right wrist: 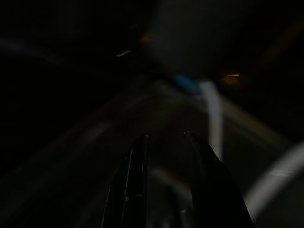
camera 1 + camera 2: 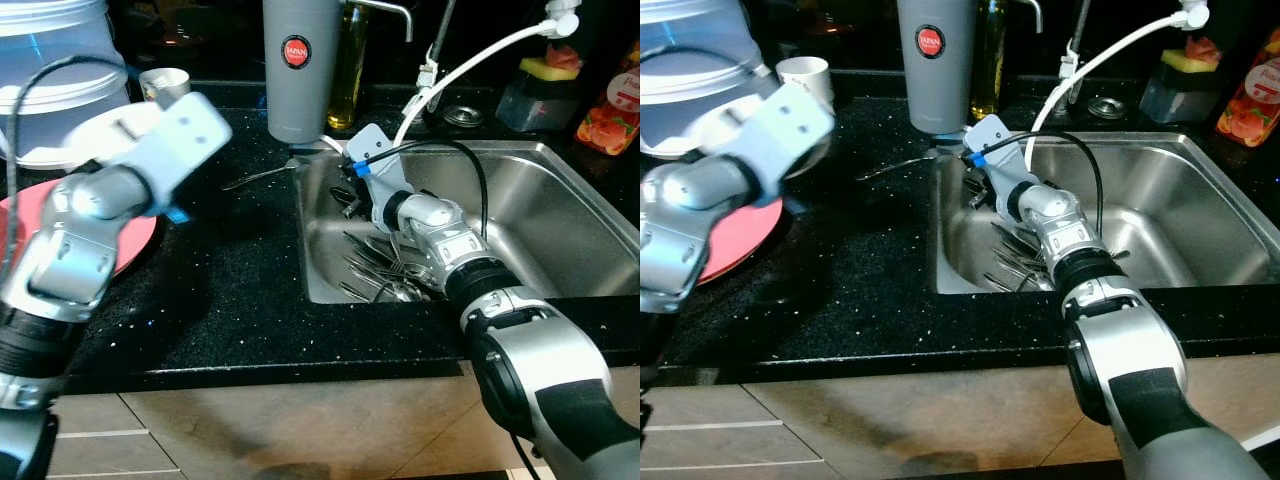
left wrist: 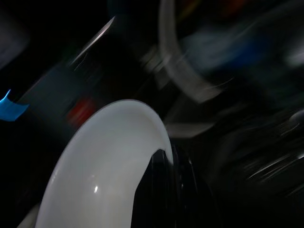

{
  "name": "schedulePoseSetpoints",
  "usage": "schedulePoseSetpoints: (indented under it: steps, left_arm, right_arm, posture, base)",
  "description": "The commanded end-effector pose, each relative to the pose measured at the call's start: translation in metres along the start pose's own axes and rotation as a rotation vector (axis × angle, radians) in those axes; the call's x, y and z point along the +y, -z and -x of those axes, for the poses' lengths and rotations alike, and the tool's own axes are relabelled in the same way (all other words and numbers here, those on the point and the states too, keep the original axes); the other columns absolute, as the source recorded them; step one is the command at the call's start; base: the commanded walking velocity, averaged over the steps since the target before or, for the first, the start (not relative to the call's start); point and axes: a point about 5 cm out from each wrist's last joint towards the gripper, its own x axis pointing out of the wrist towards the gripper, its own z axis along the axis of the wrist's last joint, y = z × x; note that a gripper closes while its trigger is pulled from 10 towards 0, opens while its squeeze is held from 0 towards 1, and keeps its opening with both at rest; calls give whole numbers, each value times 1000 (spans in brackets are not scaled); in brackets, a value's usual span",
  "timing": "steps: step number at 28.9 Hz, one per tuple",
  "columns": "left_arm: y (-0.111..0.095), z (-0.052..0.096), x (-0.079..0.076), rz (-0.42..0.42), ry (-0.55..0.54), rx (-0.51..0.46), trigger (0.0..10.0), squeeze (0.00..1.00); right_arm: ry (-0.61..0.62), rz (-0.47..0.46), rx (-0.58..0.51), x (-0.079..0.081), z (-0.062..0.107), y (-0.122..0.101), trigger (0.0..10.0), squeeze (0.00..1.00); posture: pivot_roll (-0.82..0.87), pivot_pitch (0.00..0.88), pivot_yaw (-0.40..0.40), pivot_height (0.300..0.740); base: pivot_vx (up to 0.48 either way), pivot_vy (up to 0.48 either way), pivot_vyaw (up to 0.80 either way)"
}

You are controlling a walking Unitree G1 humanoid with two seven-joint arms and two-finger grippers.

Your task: Kitchen organization

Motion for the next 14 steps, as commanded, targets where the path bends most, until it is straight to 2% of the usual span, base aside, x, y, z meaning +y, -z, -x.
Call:
schedulePoseSetpoints:
  steps: [1, 3, 4, 5, 6, 12, 14]
  left_arm:
    - [1, 4, -4, -6, 42, -29, 0, 0]
    - [6, 7, -11, -40, 104, 2, 0, 0]
    - [14, 10, -14, -86, 137, 51, 0, 0]
    - [23, 13, -17, -132, 170, 88, 0, 0]
    - [29, 16, -20, -170, 194, 111, 0, 0]
    - [40, 21, -25, -219, 249, 95, 0, 0]
    - [38, 20, -33, -227, 277, 43, 0, 0]
  right_arm:
    - [93, -35, -35, -15, 2, -10, 10000, 0]
    - [178, -73, -48, -24, 5, -12, 10000, 0]
    - [236, -114, -58, -32, 7, -13, 10000, 0]
    - [293, -150, -65, -40, 10, -13, 10000, 353]
    - [335, -188, -73, -46, 13, -14, 10000, 1000]
    - [385, -268, -100, -55, 17, -17, 10000, 1000]
    - [311, -352, -113, -51, 13, -23, 10000, 1000]
  posture:
    - [41, 149, -5, 740]
    - [41, 149, -5, 740]
    - [41, 149, -5, 740]
    - [41, 149, -5, 740]
    - [41, 149, -5, 740]
    - [47, 155, -3, 740]
    - [47, 155, -3, 740]
  base:
    - [0, 0, 0]
    - [0, 0, 0]
    - [0, 0, 0]
    - [0, 0, 0]
    - [0, 0, 0]
    - [0, 0, 0]
    - [0, 0, 0]
